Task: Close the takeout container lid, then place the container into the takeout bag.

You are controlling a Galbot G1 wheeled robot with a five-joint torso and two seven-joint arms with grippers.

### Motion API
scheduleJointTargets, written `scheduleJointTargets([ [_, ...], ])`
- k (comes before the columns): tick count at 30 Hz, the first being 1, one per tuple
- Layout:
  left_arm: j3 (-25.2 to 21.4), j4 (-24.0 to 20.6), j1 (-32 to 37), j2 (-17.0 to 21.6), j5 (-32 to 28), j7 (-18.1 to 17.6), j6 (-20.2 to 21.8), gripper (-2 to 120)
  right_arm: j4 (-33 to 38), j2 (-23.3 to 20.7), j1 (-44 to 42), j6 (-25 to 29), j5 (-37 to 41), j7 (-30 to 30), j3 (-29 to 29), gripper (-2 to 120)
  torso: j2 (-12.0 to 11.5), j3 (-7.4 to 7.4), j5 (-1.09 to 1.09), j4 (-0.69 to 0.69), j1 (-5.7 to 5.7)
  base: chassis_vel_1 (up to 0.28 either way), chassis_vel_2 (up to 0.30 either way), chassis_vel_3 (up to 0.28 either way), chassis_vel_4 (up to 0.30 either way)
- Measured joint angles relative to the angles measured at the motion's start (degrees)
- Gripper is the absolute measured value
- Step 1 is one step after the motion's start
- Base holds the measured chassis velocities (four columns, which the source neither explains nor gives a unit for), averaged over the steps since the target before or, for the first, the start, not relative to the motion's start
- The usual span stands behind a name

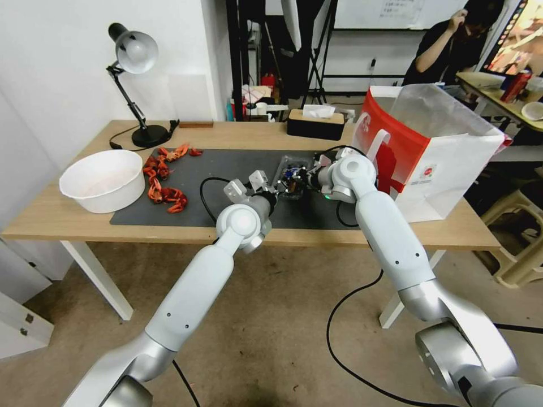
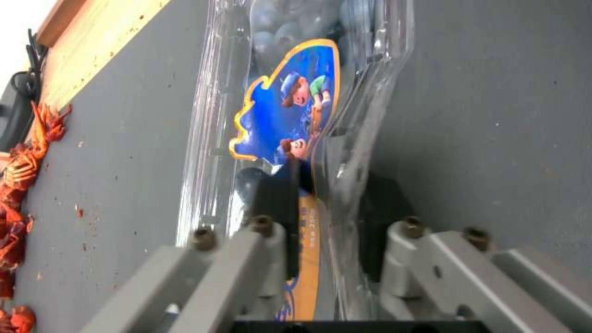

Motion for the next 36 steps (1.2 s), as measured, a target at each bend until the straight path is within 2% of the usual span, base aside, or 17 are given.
scheduleJointTargets([
  [4,-0.73,-1.57,0.15,0.85,0.00,0.02,-0.38,0,0.44,0.00,-0.32,0.00,0.10,-0.39,0.54,0,0.00,0.00,0.00,0.00,0.00,0.000,0.000,0.000,0.000],
  [9,-3.03,-5.63,2.11,3.57,0.66,0.16,0.14,0,0.95,-0.22,-0.59,-0.02,0.57,-0.78,0.88,0,0.00,0.00,-0.01,-0.01,0.00,0.000,0.000,0.000,0.000],
  [12,-5.64,-11.73,7.70,8.56,6.94,3.56,0.82,0,1.54,-0.45,-0.93,-0.06,1.08,-1.40,1.40,0,0.00,0.01,-0.03,-0.01,0.00,0.000,0.000,0.000,0.000],
  [14,-6.06,-12.83,8.99,9.55,8.75,4.66,0.82,0,1.63,-0.53,-1.00,-0.07,1.14,-1.66,1.49,0,-0.01,0.01,-0.02,0.00,0.01,0.000,0.000,0.000,0.000],
  [17,-8.88,-18.74,17.45,16.03,22.24,11.12,-0.95,13,2.36,-0.84,-1.54,-0.09,1.23,-3.59,1.79,0,-0.01,0.01,-0.02,-0.02,0.00,0.000,0.000,0.000,0.000],
  [18,-8.88,-18.74,17.45,16.03,22.24,11.12,-0.95,13,2.36,-0.84,-1.54,-0.09,1.23,-3.59,1.79,0,-0.01,0.01,-0.02,-0.02,0.00,0.000,0.000,0.000,0.000],
  [20,-11.17,-22.02,24.58,19.88,33.53,14.63,-4.54,27,3.38,-0.84,-2.13,-0.24,1.35,-5.18,2.28,0,-0.01,0.01,-0.03,0.01,0.00,0.000,0.000,0.000,0.000],
  [21,-11.17,-22.02,24.58,19.88,33.53,14.63,-4.54,27,3.38,-0.84,-2.13,-0.24,1.35,-5.18,2.28,0,-0.01,0.01,-0.03,0.01,0.00,0.000,0.000,0.000,0.000],
  [23,-13.13,-23.93,29.70,21.98,41.40,16.94,-5.99,35,5.47,-1.82,-3.50,-0.24,1.38,-6.86,3.19,0,0.00,0.00,0.01,0.07,-0.01,0.000,0.000,0.000,0.000],
  [25,-13.14,-24.28,30.50,22.43,42.63,16.94,-6.40,39,6.61,-2.47,-4.30,-0.23,1.38,-7.29,3.73,0,-0.01,0.00,0.00,0.07,-0.01,0.000,0.000,0.000,0.000],
  [26,-14.32,-25.09,34.43,23.42,47.38,16.70,-7.76,53,11.22,-5.19,-7.22,1.46,-1.48,-11.35,5.57,0,0.00,0.00,-0.01,-0.12,0.00,0.000,0.000,0.000,0.000],
  [27,-15.72,-25.58,37.04,23.45,48.59,16.71,-8.26,58,13.01,-6.12,-8.10,3.22,-5.13,-15.04,5.50,0,-0.01,0.00,0.00,-0.09,0.00,0.000,0.000,0.000,0.000],
  [28,-15.72,-25.58,37.04,23.45,48.59,16.71,-8.26,58,13.01,-6.12,-8.10,3.22,-5.13,-15.04,5.50,0,-0.01,0.00,0.00,-0.09,0.00,0.000,0.000,0.000,0.000],
  [31,-19.07,-26.52,43.70,21.94,51.64,16.61,-11.09,75,18.28,-8.97,-10.10,9.57,-14.93,-25.06,4.63,0,0.00,-0.01,-0.01,0.04,0.00,0.000,0.000,0.000,0.000],
  [32,-19.07,-26.52,43.70,21.94,51.64,16.61,-11.09,75,18.28,-8.97,-10.10,9.57,-14.93,-25.06,4.63,0,0.00,-0.01,-0.01,0.04,0.00,0.000,0.000,0.000,0.000],
  [35,-20.70,-27.26,46.89,19.89,53.44,16.26,-12.76,88,22.38,-11.80,-11.01,17.57,-24.07,-32.08,3.91,0,0.00,-0.01,-0.01,0.00,-0.01,0.000,0.000,0.000,0.000],
  [36,-20.70,-27.26,46.89,19.89,53.44,16.26,-12.76,88,22.38,-11.80,-11.01,17.57,-24.07,-32.08,3.91,0,0.00,-0.01,-0.01,0.00,-0.01,0.000,0.000,0.000,0.000],
])
